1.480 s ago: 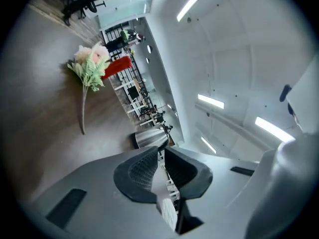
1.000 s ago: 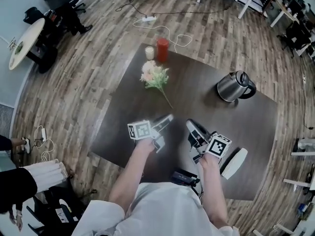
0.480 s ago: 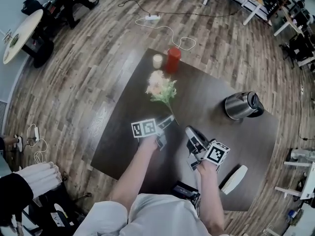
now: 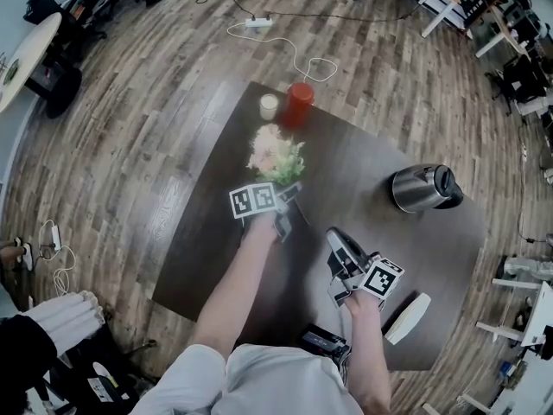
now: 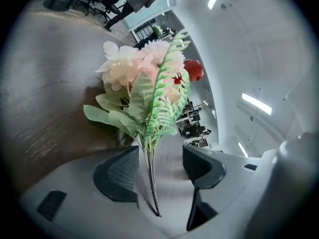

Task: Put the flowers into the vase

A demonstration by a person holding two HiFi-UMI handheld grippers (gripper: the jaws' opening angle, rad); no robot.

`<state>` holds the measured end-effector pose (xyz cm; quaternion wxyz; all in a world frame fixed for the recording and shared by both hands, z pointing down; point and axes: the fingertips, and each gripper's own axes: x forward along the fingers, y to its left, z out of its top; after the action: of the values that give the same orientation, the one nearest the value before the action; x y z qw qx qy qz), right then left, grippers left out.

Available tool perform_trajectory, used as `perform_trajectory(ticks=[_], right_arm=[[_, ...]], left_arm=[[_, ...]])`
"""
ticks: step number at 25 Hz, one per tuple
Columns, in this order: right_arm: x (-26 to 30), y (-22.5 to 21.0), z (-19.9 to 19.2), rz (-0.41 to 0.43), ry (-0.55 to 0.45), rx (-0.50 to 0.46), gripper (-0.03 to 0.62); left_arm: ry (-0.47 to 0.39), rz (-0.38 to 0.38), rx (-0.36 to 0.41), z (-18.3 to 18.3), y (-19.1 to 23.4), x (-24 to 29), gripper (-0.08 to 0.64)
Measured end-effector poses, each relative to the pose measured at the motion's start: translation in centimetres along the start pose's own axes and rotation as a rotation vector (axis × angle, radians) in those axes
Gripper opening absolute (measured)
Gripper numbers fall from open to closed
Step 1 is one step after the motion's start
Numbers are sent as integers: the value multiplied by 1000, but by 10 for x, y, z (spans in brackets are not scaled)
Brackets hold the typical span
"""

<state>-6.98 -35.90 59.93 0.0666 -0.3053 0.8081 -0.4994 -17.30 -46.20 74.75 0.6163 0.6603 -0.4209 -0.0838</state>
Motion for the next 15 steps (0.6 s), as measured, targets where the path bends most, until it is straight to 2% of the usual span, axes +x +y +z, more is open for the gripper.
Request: perform_trajectory(ticks=[2,4,7,8,15], right_arm=[[0,1,2,2,-8,-1,25],[-1,2,4,3,-16,-2,25],[-6,2,6,5,-24,-3,25],[-8,2,7,6,-27,-4,25],[-22,6,7,2,-42,-13,25]], left_arm=[[24,33,-12,2,4,5,257],[37,65,-13,4,8,8,223],[26,94,-48,7,18,9,81],[21,94,-61,7,20,9,66],[31,53,-39,8,17,10,51]])
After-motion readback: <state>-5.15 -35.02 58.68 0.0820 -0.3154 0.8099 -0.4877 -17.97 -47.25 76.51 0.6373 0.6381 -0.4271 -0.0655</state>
